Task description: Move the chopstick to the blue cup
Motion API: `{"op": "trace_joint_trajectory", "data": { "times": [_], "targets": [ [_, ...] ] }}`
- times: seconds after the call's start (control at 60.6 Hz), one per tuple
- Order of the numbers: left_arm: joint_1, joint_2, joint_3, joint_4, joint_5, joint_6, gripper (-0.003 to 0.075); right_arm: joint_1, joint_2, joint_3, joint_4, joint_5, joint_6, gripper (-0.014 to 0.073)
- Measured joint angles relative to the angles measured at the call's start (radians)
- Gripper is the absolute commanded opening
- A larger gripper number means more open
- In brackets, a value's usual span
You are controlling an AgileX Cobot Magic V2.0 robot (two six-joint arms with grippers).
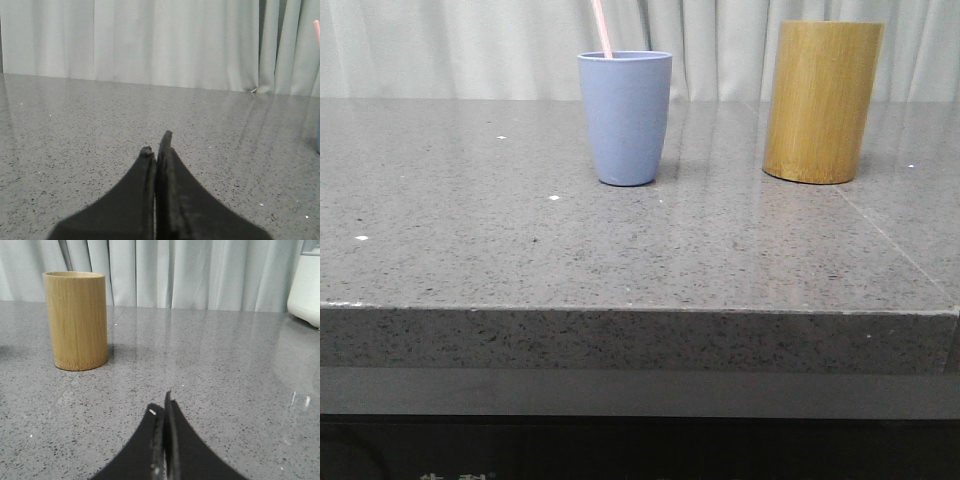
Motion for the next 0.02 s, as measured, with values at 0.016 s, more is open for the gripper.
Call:
{"op": "trace_joint_trajectory", "data": {
  "times": [0.016],
  "targets": [
    [0.000,0.000,0.000,0.000,0.000,0.000,-0.0019,0.000,0.000,0.000,0.000,0.000,0.000,-0.0068]
  ]
}}
